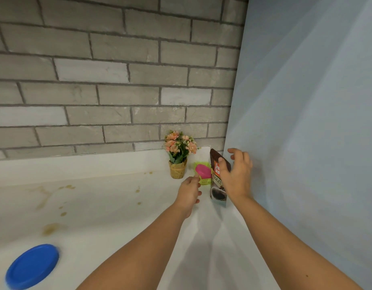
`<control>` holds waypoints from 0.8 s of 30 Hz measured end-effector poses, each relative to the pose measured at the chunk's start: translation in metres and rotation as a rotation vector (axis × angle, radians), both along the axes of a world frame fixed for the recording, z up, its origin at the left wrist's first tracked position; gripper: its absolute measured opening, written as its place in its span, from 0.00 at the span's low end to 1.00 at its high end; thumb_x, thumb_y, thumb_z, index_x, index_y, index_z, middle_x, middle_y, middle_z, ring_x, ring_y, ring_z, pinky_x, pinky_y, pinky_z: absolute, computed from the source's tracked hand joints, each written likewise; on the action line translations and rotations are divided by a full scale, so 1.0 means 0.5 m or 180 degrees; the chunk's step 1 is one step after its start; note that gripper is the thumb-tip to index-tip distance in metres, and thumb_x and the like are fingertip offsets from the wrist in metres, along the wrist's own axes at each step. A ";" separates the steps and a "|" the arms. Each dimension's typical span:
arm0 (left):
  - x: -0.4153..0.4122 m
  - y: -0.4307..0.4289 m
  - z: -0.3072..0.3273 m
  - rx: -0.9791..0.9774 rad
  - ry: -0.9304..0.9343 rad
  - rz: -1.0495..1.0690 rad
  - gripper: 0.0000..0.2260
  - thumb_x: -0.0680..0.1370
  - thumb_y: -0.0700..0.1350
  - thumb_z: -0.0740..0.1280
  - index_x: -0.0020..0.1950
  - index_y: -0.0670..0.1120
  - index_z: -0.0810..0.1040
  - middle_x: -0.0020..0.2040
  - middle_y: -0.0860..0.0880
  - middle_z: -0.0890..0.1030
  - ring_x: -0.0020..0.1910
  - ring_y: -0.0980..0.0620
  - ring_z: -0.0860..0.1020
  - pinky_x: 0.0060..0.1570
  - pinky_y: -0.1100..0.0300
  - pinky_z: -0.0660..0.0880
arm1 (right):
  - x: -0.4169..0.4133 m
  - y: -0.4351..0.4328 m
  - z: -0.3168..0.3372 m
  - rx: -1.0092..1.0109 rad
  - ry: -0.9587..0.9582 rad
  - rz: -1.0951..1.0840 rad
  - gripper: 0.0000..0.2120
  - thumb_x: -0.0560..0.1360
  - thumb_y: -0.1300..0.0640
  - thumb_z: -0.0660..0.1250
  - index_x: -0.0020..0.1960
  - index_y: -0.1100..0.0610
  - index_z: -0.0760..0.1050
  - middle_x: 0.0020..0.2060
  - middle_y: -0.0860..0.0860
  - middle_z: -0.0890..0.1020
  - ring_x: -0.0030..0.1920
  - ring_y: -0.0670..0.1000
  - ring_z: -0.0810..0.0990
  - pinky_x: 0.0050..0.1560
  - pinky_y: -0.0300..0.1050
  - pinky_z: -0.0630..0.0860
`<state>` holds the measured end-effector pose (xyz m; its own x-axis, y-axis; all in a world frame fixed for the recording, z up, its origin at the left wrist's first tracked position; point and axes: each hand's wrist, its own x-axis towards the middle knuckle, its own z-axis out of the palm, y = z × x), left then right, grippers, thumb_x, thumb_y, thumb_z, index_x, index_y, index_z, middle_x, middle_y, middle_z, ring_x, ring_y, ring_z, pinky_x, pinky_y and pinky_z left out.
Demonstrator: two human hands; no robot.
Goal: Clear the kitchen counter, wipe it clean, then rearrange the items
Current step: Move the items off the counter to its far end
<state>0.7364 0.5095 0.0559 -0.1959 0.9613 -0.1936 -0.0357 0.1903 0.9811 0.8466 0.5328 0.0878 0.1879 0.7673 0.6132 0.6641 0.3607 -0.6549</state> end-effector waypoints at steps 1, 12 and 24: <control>-0.012 -0.010 0.006 0.0049 0.0016 0.0019 0.12 0.81 0.49 0.54 0.58 0.46 0.71 0.54 0.47 0.74 0.48 0.49 0.74 0.44 0.57 0.71 | -0.011 -0.010 0.004 0.0039 0.0001 0.0062 0.15 0.75 0.57 0.65 0.60 0.60 0.73 0.54 0.57 0.73 0.57 0.55 0.71 0.55 0.49 0.74; -0.244 -0.197 0.085 0.0172 0.0468 0.0297 0.12 0.79 0.44 0.60 0.61 0.45 0.73 0.46 0.48 0.75 0.45 0.49 0.74 0.39 0.60 0.70 | -0.252 -0.165 0.023 0.0068 0.0027 0.0821 0.11 0.75 0.61 0.65 0.56 0.63 0.74 0.52 0.59 0.75 0.48 0.56 0.76 0.49 0.50 0.75; -0.511 -0.466 0.107 0.0224 0.1358 0.0597 0.10 0.78 0.43 0.61 0.59 0.44 0.75 0.50 0.49 0.76 0.40 0.53 0.75 0.37 0.63 0.69 | -0.471 -0.366 0.019 -0.0690 -0.0084 0.1693 0.09 0.75 0.56 0.66 0.54 0.59 0.76 0.44 0.52 0.74 0.41 0.50 0.73 0.43 0.42 0.71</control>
